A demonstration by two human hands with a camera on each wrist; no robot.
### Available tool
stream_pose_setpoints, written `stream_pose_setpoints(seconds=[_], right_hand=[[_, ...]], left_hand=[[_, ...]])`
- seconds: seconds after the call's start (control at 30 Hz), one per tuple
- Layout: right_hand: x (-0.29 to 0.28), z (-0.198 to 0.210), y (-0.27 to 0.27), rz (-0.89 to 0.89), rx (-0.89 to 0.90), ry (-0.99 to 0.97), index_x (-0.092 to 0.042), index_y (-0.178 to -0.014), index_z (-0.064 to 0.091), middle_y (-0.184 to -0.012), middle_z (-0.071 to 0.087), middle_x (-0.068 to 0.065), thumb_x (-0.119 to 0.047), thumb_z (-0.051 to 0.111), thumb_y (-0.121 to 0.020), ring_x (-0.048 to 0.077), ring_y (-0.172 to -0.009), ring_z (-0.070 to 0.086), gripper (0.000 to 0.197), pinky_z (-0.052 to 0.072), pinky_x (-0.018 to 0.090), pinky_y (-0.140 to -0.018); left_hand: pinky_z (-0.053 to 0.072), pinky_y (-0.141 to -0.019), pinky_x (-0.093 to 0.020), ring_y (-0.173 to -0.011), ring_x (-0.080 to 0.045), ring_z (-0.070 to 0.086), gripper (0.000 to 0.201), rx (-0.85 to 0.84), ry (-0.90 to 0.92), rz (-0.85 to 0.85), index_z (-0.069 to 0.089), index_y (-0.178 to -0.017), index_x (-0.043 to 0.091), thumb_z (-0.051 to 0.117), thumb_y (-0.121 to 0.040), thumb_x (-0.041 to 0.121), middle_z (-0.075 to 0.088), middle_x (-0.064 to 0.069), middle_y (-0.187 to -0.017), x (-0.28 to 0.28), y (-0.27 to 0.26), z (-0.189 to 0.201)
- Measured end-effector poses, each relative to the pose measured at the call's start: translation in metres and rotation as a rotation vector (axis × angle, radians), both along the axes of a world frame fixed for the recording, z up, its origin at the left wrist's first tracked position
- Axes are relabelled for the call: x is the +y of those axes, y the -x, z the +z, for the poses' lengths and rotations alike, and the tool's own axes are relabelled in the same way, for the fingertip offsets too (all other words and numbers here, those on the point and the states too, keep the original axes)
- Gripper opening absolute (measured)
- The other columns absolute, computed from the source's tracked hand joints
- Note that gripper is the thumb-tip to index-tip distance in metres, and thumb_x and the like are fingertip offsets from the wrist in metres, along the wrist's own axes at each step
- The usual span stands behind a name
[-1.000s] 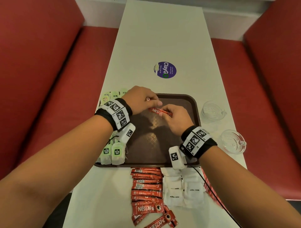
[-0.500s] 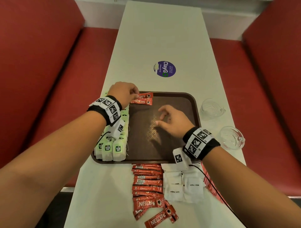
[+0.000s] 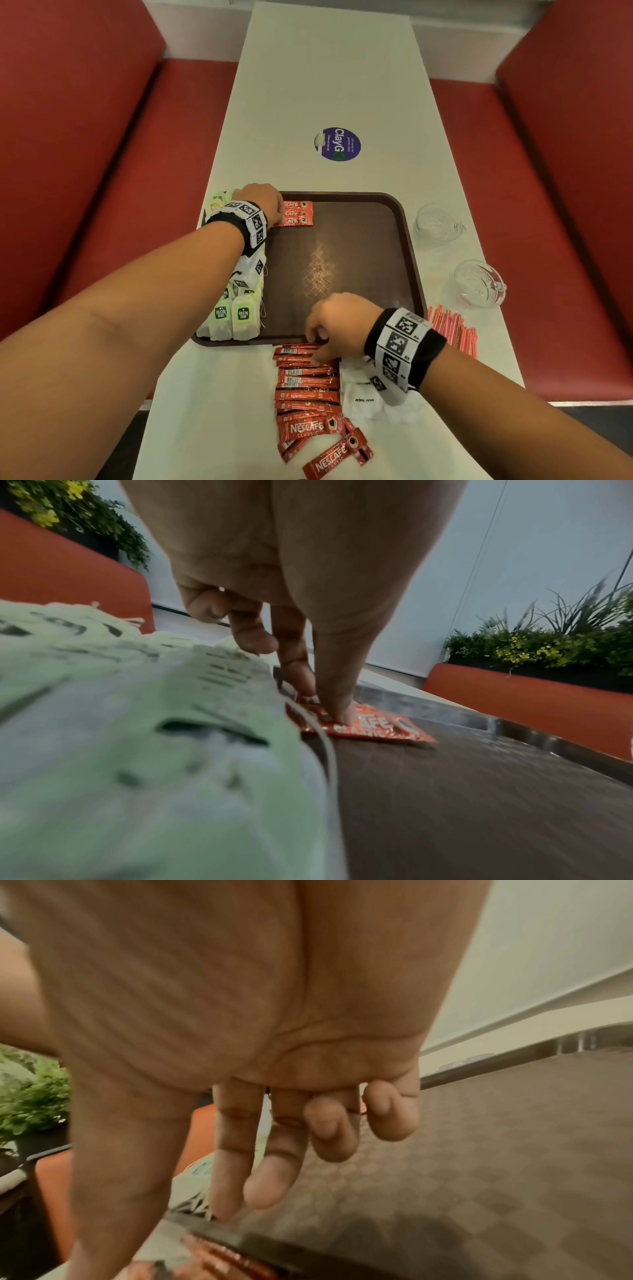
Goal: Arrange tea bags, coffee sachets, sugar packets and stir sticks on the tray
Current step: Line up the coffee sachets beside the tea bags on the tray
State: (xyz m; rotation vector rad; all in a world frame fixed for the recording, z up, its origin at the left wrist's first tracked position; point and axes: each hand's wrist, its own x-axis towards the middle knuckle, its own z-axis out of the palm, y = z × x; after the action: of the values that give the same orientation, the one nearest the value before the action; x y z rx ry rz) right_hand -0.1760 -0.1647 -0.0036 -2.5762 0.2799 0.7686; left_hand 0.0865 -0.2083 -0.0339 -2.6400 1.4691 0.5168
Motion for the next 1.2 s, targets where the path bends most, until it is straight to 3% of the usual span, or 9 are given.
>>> stream_pose_setpoints(seconds=[0.2,0.33,0.47,0.57,0.73,0.87,1.03,1.13,1.2], right_hand=[[0.015,-0.010,0.003,0.088,0.032,0.109,-0.026,-0.111,0.067,-0.107,0.065,-0.005,-0.053,0.071,-0.084,0.020,-0.091,0.062,0.038,0.055,0.038,-0.079],[0.018,-0.011,0.007,0.065,-0.011,0.127,-0.026,-0.112,0.069,-0.108,0.066,-0.004,-0.046,0.066,-0.088,0.021,-0.094,0.063,0.031,0.054,0.036,-0.077],[0.020,-0.009,0.012,0.022,-0.053,0.119,-0.026,-0.106,0.072,-0.106,0.069,-0.003,-0.039,0.060,-0.090,0.023,-0.092,0.065,0.023,0.056,0.038,-0.078],[0.021,-0.006,0.016,-0.033,-0.103,0.107,-0.025,-0.101,0.071,-0.102,0.069,-0.002,-0.034,0.058,-0.091,0.022,-0.089,0.064,0.019,0.055,0.037,-0.077],[0.018,-0.004,0.030,-0.198,-0.158,0.046,-0.025,-0.091,0.059,-0.086,0.065,-0.004,-0.036,0.065,-0.088,0.018,-0.077,0.061,0.014,0.052,0.032,-0.070],[0.019,0.000,0.045,-0.386,-0.214,-0.069,-0.023,-0.097,0.059,-0.084,0.066,-0.004,-0.032,0.068,-0.084,0.015,-0.075,0.062,0.019,0.055,0.033,-0.071],[0.022,-0.001,0.055,-0.532,-0.343,-0.162,-0.025,-0.079,0.049,-0.072,0.061,-0.002,-0.022,0.062,-0.084,0.016,-0.065,0.059,0.014,0.051,0.034,-0.061],[0.024,-0.002,0.057,-0.550,-0.422,-0.146,-0.024,-0.071,0.039,-0.067,0.052,-0.004,-0.015,0.059,-0.089,0.017,-0.062,0.051,0.029,0.046,0.038,-0.063],[0.025,-0.003,0.059,-0.556,-0.427,-0.130,-0.023,-0.075,0.039,-0.072,0.057,0.000,-0.015,0.057,-0.093,0.019,-0.066,0.055,0.027,0.046,0.038,-0.064]], left_hand=[[0.043,-0.096,-0.039,-0.105,-0.022,0.061,0.015,0.012,0.086,0.017,0.069,-0.092,0.033,0.074,-0.084,0.044,0.069,0.007,-0.105,0.005,0.005,0.000],[0.045,-0.096,-0.041,-0.098,-0.020,0.062,0.020,0.057,0.245,0.007,0.069,-0.094,0.032,0.063,-0.089,0.051,0.070,0.009,-0.096,0.027,0.024,0.018],[0.048,-0.083,-0.033,-0.078,-0.012,0.060,0.016,0.139,0.390,-0.046,0.065,-0.081,0.034,0.060,-0.090,0.046,0.063,0.015,-0.077,0.070,0.051,0.036],[0.043,-0.073,-0.027,-0.074,-0.007,0.058,0.015,0.212,0.426,-0.093,0.068,-0.081,0.033,0.062,-0.091,0.043,0.063,0.014,-0.076,0.105,0.071,0.047],[0.046,-0.076,-0.029,-0.077,-0.004,0.055,0.013,0.238,0.341,-0.201,0.072,-0.094,0.032,0.060,-0.095,0.036,0.064,0.017,-0.083,0.158,0.105,0.057],[0.042,-0.089,-0.032,-0.085,-0.007,0.049,0.015,0.159,0.148,-0.319,0.072,-0.100,0.034,0.060,-0.095,0.040,0.057,0.018,-0.080,0.187,0.137,0.046],[0.040,-0.093,-0.038,-0.101,-0.015,0.052,0.026,0.040,0.015,-0.440,0.066,-0.115,0.037,0.059,-0.092,0.048,0.068,0.014,-0.109,0.200,0.160,0.019],[0.041,-0.092,-0.036,-0.103,-0.017,0.053,0.028,0.011,0.025,-0.449,0.066,-0.118,0.035,0.055,-0.094,0.047,0.066,0.012,-0.113,0.201,0.164,0.012],[0.042,-0.091,-0.036,-0.103,-0.017,0.053,0.028,0.009,0.035,-0.456,0.066,-0.118,0.035,0.052,-0.097,0.045,0.066,0.011,-0.113,0.200,0.163,0.011]])
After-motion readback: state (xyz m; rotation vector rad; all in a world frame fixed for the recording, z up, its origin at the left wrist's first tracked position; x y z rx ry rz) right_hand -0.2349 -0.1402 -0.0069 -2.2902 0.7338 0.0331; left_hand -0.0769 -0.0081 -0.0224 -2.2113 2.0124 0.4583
